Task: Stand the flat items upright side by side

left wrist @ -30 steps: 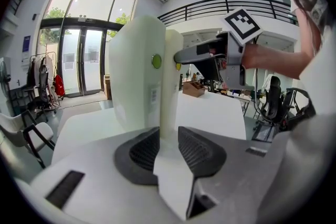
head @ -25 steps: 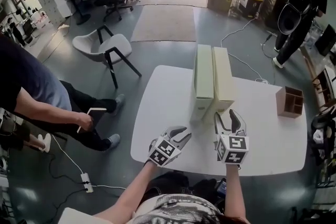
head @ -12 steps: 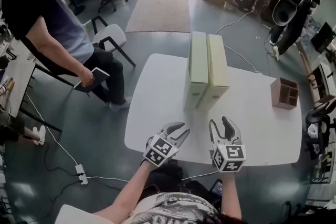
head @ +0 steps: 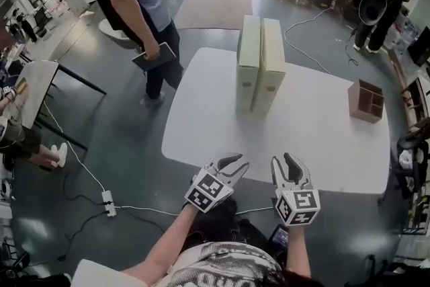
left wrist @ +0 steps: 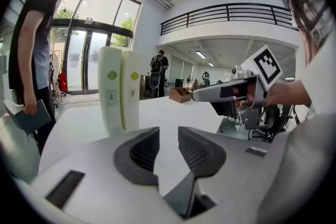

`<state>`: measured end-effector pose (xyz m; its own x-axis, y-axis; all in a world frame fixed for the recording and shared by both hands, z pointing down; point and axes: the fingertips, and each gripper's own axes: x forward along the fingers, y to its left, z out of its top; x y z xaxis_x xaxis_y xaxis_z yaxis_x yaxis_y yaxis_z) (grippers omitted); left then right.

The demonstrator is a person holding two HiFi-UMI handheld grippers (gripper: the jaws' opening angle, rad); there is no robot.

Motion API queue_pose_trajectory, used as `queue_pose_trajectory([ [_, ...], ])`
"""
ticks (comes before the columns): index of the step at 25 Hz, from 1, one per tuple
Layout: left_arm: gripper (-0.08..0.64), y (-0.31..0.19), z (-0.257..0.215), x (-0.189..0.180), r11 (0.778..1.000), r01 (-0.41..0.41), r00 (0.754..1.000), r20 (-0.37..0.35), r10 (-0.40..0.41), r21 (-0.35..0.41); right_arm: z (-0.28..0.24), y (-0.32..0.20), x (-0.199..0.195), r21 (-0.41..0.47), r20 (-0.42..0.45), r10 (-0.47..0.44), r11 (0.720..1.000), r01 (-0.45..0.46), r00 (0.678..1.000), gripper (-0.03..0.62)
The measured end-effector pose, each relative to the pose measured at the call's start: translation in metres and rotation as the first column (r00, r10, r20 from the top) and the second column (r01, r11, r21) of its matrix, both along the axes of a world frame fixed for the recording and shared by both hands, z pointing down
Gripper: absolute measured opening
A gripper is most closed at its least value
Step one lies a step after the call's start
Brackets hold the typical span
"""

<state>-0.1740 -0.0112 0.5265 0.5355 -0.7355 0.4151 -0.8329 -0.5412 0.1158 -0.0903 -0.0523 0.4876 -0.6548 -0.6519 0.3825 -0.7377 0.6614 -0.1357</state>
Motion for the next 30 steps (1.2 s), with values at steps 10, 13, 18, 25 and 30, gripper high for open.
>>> queue_pose_trajectory([
  [10,0.110,0.080,-0.020,0.056,1.000,0.005,1.000,-0.006,-0.005,0.015,-0.001,0.081,0.034,0.010,0.036,-0.073,0.997,0.073,0.997,0.037],
  [13,0.086,0.101,-0.026,0.067,1.000,0.008,1.000,-0.016,-0.008,0.025,-0.003,0.100,0.039,0.017,0.049,-0.094,0.996,0.093,0.994,0.004],
  [18,0.044,0.126,-0.036,0.083,0.999,0.019,1.000,-0.023,-0.018,0.038,-0.001,0.126,0.045,0.003,0.080,-0.133,0.991,0.134,0.988,-0.003],
  [25,0.017,0.151,-0.043,0.092,0.998,0.035,0.999,-0.023,-0.034,0.050,0.000,0.155,0.044,0.005,0.074,-0.187,0.982,0.187,0.980,-0.005],
  [30,0.017,0.159,-0.045,0.094,0.998,0.033,0.999,-0.018,-0.032,0.051,-0.002,0.165,0.044,0.010,0.066,-0.201,0.980,0.201,0.977,-0.005],
])
